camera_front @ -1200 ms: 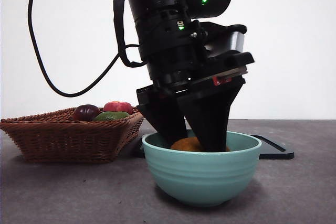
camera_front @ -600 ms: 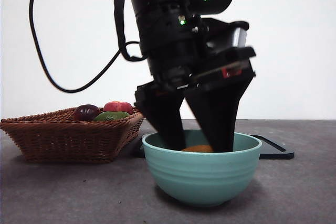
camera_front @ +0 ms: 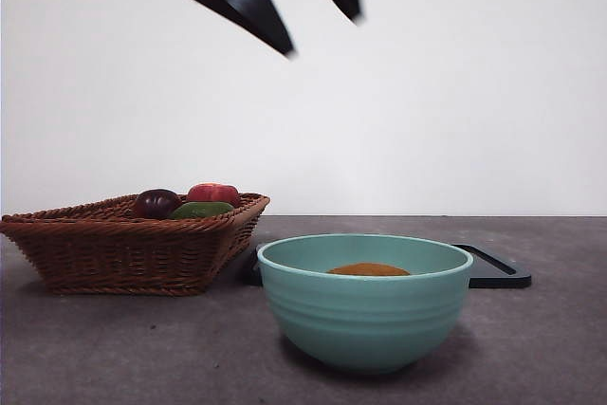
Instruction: Pick up the wifruite, put it on the bowl, pick up the plate, put it on desk
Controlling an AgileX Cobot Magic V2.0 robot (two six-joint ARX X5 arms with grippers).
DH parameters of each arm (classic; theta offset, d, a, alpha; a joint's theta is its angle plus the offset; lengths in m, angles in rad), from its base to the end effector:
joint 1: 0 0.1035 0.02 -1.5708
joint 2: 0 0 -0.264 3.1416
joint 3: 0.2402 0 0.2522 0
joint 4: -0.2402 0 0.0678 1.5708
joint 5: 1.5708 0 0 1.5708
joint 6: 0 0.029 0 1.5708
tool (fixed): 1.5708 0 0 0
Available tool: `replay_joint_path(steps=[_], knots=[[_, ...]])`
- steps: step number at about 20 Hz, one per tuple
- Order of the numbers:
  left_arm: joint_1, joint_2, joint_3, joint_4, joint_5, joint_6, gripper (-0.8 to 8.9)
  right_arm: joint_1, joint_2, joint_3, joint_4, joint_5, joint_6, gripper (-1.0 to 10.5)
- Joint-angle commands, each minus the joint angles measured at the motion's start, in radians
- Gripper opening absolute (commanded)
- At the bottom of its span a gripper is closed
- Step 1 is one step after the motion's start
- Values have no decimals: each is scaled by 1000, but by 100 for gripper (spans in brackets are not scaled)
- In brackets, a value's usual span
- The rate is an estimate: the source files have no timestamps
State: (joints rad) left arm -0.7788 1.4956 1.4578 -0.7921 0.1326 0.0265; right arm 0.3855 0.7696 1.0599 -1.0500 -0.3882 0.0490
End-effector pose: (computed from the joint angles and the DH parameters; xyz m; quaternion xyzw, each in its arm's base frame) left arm 0.2196 -0.2222 0.3462 0.1389 0.3769 -0.4078 0.8200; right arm 0.1039 0.0540 0.3496 0.0216 0.3792 0.3412 0.8598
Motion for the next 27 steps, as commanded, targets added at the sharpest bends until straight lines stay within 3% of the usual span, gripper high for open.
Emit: replay_joint_path(steps=[1,5,10,17,27], knots=[[56,-72,22,-2,37,-33,406,5,7,18,10,3,-9,370],[169,-186,-19,-48,85,-35,405,5,7,17,10,11,-9,370],[245,-372,-233,-48,183,-42,406,5,7,18,10,29,-9,370],[235,-558,-479,-101,465,-27,405,5,13,17,9,29,-9,370],[229,-570,-505,-124,472,-4,405,5,46,17,9,25,-8,370]])
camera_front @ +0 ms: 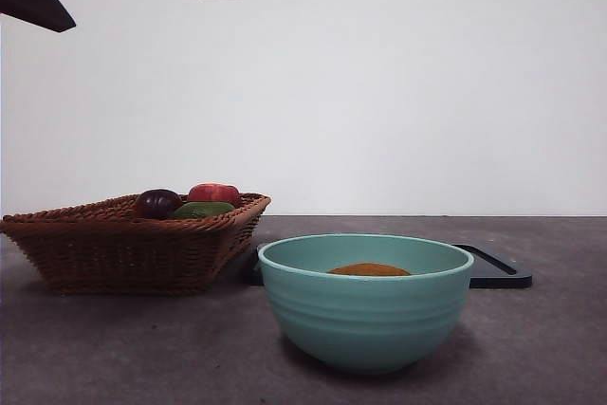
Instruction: Pick up the wifruite, put it on the bowl, pick up the plate, put it on desk
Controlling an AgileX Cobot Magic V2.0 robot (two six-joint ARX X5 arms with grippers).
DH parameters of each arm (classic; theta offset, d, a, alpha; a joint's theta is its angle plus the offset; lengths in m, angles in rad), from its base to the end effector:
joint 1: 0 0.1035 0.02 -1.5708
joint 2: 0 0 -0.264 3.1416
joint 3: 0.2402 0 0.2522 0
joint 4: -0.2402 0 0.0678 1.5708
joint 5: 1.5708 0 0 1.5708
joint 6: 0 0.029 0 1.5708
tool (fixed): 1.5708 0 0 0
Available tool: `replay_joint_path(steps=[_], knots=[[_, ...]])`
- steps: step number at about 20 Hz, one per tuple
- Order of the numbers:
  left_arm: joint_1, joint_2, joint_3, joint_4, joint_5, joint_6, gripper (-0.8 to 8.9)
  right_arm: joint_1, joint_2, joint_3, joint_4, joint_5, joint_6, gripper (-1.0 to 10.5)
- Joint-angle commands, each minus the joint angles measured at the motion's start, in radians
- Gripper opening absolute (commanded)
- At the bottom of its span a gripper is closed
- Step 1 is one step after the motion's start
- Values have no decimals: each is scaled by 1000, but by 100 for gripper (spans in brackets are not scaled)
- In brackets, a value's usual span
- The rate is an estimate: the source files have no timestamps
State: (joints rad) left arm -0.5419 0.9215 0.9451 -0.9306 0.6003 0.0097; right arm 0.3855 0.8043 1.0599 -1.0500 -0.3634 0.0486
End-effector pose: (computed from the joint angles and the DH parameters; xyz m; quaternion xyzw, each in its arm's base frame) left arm 0.1289 -0.0967 0.3073 -0.0091 0.4356 -0.4880 0.7563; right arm 0.1122 0.0566 0.3459 0.0166 0.3949 0.3278 0.8581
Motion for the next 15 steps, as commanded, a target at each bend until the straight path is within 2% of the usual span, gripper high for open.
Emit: replay_joint_path(steps=[1,7,12,15], knots=[[-8,5,7,19,4,13,405,5,13,17,7,0,-7,370],[-8,5,7,37,4,13,405,32,51,-69,43,-6,53,369],[-8,5,7,37,4,13,405,92,76,-270,295,-6,174,369],[-8,5,7,37,4,13,405,126,138,-336,412,-3,211,369]])
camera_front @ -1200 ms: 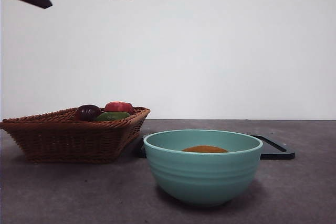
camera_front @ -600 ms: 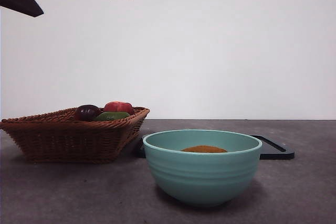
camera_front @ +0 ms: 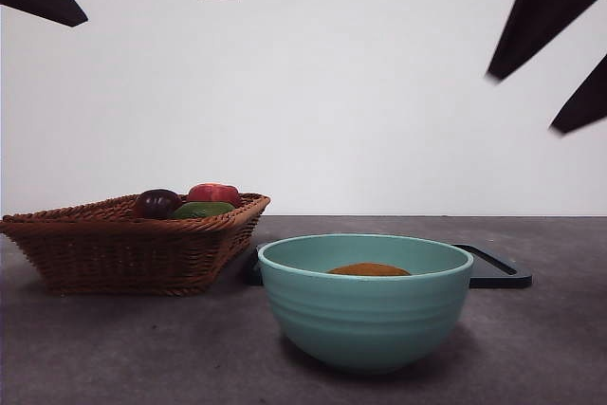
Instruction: Pick up the wifruite, put it on the bowl, pick up the plate, put it on desk
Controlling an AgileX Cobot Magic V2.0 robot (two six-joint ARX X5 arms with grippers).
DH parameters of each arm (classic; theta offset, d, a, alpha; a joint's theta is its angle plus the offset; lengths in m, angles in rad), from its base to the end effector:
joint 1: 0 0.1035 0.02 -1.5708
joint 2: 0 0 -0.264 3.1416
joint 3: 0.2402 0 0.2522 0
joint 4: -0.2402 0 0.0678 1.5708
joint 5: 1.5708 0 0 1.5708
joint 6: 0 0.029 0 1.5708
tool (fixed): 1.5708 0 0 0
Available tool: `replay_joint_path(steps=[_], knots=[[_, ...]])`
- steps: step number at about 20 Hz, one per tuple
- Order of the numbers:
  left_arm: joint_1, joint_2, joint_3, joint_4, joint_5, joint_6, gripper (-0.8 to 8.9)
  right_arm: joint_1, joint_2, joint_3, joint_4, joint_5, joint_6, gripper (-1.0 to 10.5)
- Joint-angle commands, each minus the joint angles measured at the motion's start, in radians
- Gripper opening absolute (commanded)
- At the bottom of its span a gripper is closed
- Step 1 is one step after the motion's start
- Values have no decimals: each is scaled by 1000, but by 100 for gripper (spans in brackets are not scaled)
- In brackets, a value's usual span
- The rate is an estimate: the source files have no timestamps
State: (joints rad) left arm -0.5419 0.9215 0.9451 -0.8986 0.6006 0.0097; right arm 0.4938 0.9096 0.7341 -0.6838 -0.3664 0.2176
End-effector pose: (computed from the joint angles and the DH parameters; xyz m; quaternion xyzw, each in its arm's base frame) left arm 0.1309 -0.0979 0.3091 -0.0087 0.4211 -0.4918 0.7620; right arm 0.1461 0.0904 0.2563 0.0634 0.4544 0.3317 0.8243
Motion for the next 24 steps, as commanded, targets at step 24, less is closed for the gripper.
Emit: replay_joint_path(steps=[24], knots=[[-8,5,7,5,3,13,405,126,454,-47,423,151,64,8]])
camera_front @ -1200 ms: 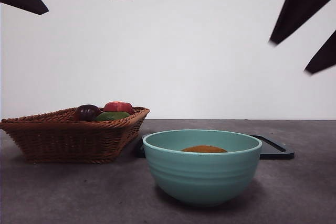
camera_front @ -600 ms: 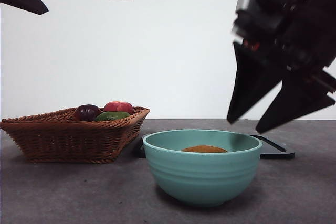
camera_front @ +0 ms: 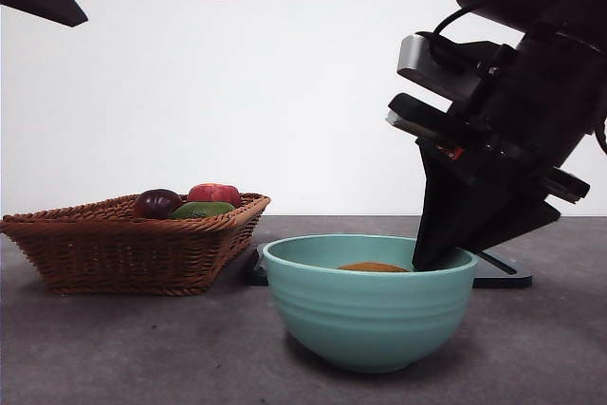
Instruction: Pick up the wifruite, put it on the bowl, pick up the plate, put it on desk
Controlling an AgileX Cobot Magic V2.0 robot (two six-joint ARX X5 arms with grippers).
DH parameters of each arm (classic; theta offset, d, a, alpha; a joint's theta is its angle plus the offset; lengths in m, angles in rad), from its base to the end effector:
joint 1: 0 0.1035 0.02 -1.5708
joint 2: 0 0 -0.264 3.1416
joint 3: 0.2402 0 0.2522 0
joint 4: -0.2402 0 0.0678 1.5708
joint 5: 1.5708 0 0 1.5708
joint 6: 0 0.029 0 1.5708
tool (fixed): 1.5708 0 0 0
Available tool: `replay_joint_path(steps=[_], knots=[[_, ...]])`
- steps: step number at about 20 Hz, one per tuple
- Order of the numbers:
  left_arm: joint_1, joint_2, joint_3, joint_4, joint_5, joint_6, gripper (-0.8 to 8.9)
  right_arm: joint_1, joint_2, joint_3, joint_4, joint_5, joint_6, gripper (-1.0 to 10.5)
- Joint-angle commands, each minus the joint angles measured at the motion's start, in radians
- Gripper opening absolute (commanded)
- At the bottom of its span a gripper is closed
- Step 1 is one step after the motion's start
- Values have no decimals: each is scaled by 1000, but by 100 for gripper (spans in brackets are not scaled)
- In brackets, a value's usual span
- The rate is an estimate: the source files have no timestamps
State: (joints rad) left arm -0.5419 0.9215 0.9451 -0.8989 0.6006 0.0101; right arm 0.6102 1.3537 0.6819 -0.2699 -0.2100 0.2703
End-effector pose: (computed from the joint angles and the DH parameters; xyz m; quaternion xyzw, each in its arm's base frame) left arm 0.1309 -0.0979 0.3091 -0.0086 0.4211 -0.4919 0.7620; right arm 0.2004 0.1475 0.1780 0.0208 0.4884 0.2922 0.8220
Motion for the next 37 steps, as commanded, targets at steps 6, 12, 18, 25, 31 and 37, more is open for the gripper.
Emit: replay_joint_path(steps=[6,12,18,25,31,37], knots=[[-8,5,7,5,3,17,406,8,-4,71,-18,-24,29,8],[-8,5,7,5,3,16,406,-50,8,211,-91,27,-16,8],[-8,5,7,5,3,17,406,-169,166,388,-112,28,-68,8],[-8,5,7,5,3,16,406,-243,394,553,-93,28,-84,8],[-8,5,7,5,3,16,406,-255,467,568,-44,28,-88,8],[-8,5,7,5,3,16,406,-254,486,568,-45,28,-89,8]])
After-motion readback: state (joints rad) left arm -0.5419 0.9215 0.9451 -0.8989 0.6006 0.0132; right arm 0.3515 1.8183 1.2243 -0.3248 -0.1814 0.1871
